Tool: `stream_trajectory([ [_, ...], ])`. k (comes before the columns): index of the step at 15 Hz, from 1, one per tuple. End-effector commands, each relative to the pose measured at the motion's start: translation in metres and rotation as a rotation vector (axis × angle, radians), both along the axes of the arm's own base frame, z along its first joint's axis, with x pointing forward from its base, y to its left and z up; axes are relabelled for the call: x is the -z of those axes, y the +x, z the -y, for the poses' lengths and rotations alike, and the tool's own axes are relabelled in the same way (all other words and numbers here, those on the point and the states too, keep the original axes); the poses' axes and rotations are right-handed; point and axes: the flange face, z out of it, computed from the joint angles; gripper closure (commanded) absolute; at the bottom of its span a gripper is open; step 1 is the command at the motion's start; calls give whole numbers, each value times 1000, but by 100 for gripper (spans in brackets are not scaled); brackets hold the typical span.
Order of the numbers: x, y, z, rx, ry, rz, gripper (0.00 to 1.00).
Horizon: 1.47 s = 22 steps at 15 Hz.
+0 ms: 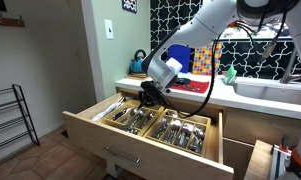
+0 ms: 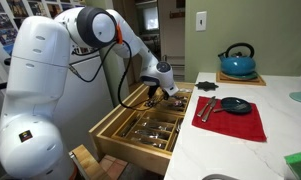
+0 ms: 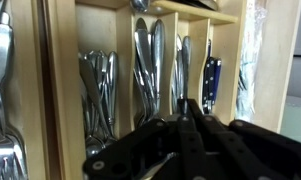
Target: Put the spoon into the drawer
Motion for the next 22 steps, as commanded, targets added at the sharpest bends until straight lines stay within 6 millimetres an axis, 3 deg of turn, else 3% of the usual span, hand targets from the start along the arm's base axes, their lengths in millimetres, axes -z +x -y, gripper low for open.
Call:
stream_trajectory([
  [1,19,8,3,64,34,-9,99],
  [7,41,15,-5,107,68,-18,99],
  [17,50,16,-14,151,87,-12,99],
  [18,51,16,-14,150,92,-13,72],
  [19,50,17,-14,149,96,-9,71],
  [22,51,16,-14,139,103,-14,49],
])
